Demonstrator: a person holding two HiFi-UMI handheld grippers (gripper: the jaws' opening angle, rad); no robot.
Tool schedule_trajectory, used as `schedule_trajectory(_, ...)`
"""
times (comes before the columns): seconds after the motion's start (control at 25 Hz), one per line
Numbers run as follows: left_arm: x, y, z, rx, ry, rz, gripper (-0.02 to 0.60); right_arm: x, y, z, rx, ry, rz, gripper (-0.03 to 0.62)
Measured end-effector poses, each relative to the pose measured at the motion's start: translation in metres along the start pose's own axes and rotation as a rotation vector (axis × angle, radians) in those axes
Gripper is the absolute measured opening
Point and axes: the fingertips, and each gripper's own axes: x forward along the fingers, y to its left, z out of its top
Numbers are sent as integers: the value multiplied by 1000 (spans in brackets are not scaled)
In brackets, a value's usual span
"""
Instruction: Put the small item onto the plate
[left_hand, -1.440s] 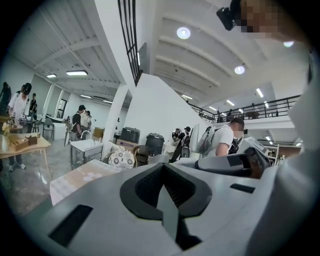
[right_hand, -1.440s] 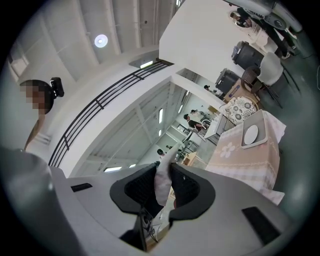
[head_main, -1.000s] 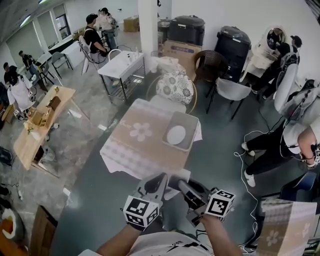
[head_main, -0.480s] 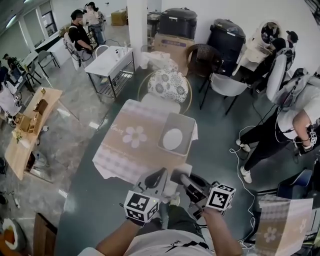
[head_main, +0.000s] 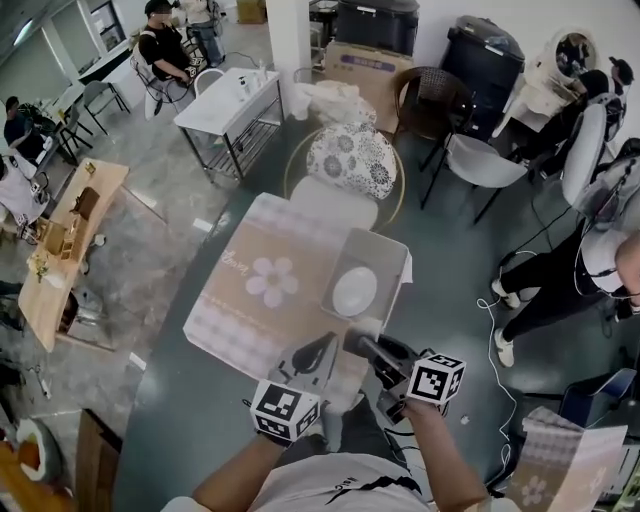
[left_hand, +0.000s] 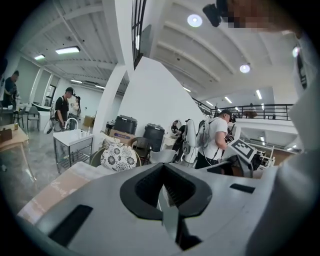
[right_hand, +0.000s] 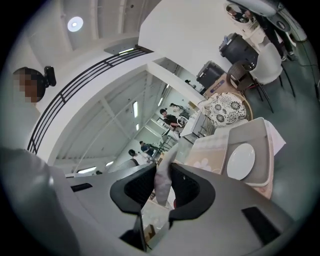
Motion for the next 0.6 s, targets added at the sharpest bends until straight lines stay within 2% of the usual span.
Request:
schedule_trajectory(0.28, 70, 40, -29, -61, 61, 60, 6, 53, -85, 16, 6, 137, -17, 98)
schedule_trajectory(0.6, 119, 81, -60, -126, 125, 133, 6, 99, -174, -5, 55, 288, -78, 98)
